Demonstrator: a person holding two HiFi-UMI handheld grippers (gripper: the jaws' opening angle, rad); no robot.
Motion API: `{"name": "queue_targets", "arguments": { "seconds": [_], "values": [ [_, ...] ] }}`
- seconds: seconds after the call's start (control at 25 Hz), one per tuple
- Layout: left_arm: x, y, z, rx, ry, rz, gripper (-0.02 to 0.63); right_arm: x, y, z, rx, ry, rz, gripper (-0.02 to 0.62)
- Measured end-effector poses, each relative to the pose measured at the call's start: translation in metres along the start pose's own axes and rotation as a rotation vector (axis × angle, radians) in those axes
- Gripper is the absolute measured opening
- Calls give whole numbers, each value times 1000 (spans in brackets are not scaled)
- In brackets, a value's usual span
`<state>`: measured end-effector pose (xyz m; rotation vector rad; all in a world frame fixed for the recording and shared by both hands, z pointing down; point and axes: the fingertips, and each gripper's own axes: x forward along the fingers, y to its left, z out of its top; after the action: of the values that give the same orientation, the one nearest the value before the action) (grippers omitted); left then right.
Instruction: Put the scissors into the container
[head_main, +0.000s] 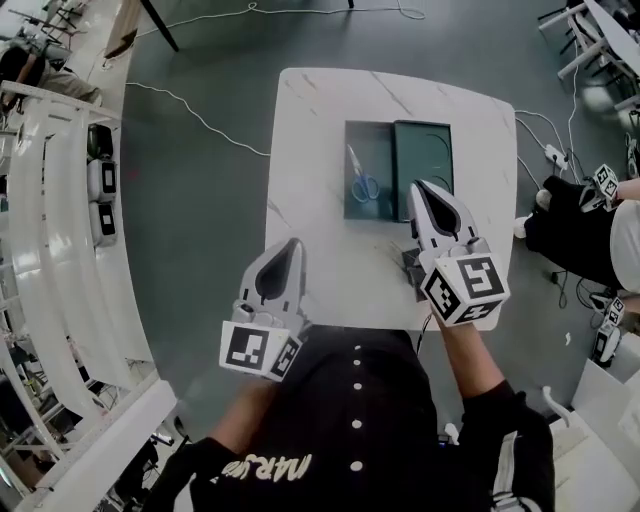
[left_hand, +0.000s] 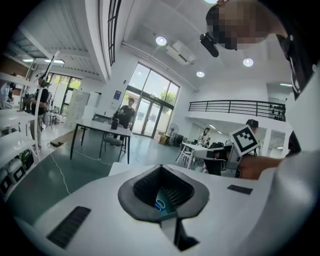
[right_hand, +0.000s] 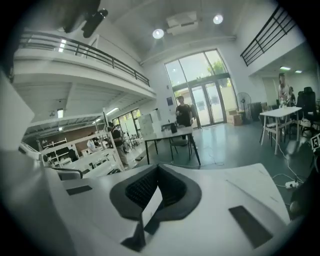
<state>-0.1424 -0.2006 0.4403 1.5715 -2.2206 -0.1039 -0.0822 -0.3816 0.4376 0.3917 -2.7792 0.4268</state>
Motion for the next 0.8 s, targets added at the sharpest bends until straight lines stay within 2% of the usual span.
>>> {"name": "queue_targets", "arguments": {
  "seconds": [0.16, 0.36, 0.48, 0.68, 0.8],
  "values": [
    [-15, -10, 18, 32, -42, -26, 26, -49, 2, 27, 34, -191, -14, 14],
    [-28, -18, 39, 68, -92, -52, 26, -94, 8, 48, 51, -323, -14, 14],
    [-37, -21, 52, 91, -123, -54, 26, -122, 16, 58, 3, -380, -23, 14],
    [-53, -21, 71, 127, -172, -37, 26, -166, 22, 67, -149, -424, -98, 14],
    [-61, -19, 80, 127, -189, -30, 26, -178, 23, 69, -175, -428, -126, 14]
  ]
}}
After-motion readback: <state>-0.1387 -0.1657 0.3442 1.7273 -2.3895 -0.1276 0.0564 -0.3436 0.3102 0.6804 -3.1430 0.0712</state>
